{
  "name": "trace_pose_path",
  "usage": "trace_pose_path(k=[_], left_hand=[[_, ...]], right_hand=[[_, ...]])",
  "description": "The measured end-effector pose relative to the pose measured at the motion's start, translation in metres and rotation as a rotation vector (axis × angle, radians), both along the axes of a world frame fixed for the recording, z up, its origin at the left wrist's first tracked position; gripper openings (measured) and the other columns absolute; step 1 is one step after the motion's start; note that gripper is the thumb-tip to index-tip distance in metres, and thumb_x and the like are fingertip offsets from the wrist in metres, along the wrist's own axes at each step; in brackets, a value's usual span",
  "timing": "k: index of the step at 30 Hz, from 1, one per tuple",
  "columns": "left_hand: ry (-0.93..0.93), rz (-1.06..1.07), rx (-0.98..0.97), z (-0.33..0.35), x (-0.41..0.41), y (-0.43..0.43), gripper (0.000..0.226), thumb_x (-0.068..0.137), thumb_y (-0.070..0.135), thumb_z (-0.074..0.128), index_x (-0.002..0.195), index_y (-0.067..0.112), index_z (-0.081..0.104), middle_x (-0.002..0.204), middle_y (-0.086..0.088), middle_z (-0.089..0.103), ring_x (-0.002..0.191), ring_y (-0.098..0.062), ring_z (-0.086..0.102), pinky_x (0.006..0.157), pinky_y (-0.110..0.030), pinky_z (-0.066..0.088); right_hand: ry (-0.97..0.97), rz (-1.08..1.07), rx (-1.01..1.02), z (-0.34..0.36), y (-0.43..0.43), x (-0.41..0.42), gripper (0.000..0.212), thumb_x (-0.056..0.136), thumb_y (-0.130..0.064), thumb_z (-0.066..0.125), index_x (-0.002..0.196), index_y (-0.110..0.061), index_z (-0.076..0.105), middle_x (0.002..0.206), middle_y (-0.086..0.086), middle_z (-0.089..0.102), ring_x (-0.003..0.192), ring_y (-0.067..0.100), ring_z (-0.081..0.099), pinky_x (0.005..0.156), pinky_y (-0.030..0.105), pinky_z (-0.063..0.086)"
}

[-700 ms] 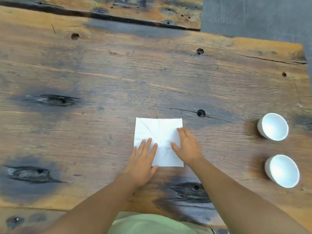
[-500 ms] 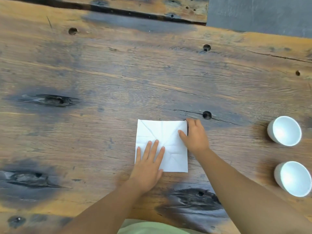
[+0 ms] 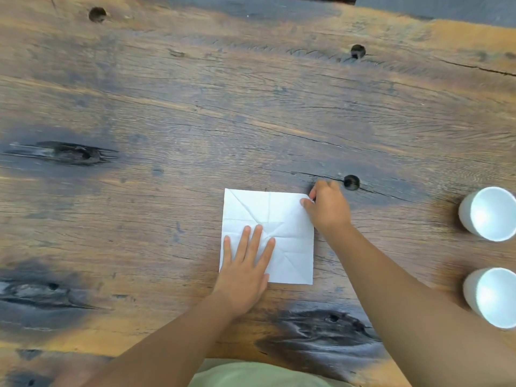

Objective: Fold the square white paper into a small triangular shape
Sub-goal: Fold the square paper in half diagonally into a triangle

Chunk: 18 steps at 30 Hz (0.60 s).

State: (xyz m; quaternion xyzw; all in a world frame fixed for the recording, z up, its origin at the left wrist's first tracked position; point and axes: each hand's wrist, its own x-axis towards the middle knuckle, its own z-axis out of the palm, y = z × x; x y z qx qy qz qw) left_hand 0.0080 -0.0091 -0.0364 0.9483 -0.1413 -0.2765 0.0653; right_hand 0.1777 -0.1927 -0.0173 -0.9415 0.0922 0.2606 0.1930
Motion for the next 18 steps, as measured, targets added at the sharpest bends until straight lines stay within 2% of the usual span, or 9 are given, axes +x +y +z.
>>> trace_pose_path(k=[3, 8, 11, 15, 18], left_hand=[[0.005, 0.005, 0.000, 0.000, 0.004, -0.003, 0.076, 0.100, 0.048, 0.037, 0.157, 0.023, -0.007, 0.163, -0.017, -0.021, 0.148, -0.040, -0.024, 0.114, -0.070, 0.005], [0.008, -0.015, 0.000, 0.001, 0.016, -0.005, 0.079, 0.100, 0.052, 0.035, 0.156, 0.023, -0.013, 0.161, -0.017, -0.026, 0.146, -0.039, -0.028, 0.115, -0.069, 0.002], [0.012, -0.036, 0.009, 0.002, 0.020, -0.006, 0.080, 0.100, 0.053, 0.034, 0.155, 0.023, -0.017, 0.159, -0.017, -0.030, 0.145, -0.039, -0.031, 0.114, -0.069, 0.000], [0.016, -0.046, 0.012, 0.002, 0.026, -0.006, 0.080, 0.100, 0.054, 0.035, 0.155, 0.024, -0.015, 0.160, -0.017, -0.030, 0.145, -0.039, -0.030, 0.114, -0.069, 0.001], [0.009, -0.052, 0.018, 0.001, 0.029, -0.008, 0.080, 0.099, 0.054, 0.036, 0.155, 0.024, -0.013, 0.161, -0.017, -0.027, 0.146, -0.039, -0.028, 0.114, -0.069, 0.002]], right_hand=[[-0.077, -0.089, 0.051, -0.001, 0.004, -0.005, 0.015, 0.089, -0.019, 0.063, 0.096, -0.011, 0.053, 0.108, 0.012, 0.056, 0.093, 0.034, 0.058, 0.074, 0.037, 0.045], [-0.048, -0.311, 0.187, -0.001, 0.003, -0.007, 0.036, 0.084, -0.027, 0.070, 0.106, -0.016, 0.043, 0.090, 0.003, 0.064, 0.083, 0.025, 0.057, 0.069, 0.032, 0.038], [-0.008, -0.326, 0.186, -0.003, -0.004, -0.004, 0.029, 0.084, -0.025, 0.070, 0.104, -0.015, 0.051, 0.086, 0.003, 0.064, 0.082, 0.026, 0.057, 0.069, 0.032, 0.040], [0.010, -0.310, 0.171, -0.005, -0.010, 0.000, 0.007, 0.084, -0.017, 0.066, 0.085, -0.014, 0.060, 0.075, 0.004, 0.063, 0.079, 0.028, 0.059, 0.063, 0.030, 0.040], [-0.012, -0.296, 0.165, -0.005, -0.014, 0.003, 0.010, 0.084, -0.016, 0.066, 0.078, -0.017, 0.058, 0.066, -0.002, 0.058, 0.071, 0.024, 0.056, 0.058, 0.028, 0.035]])
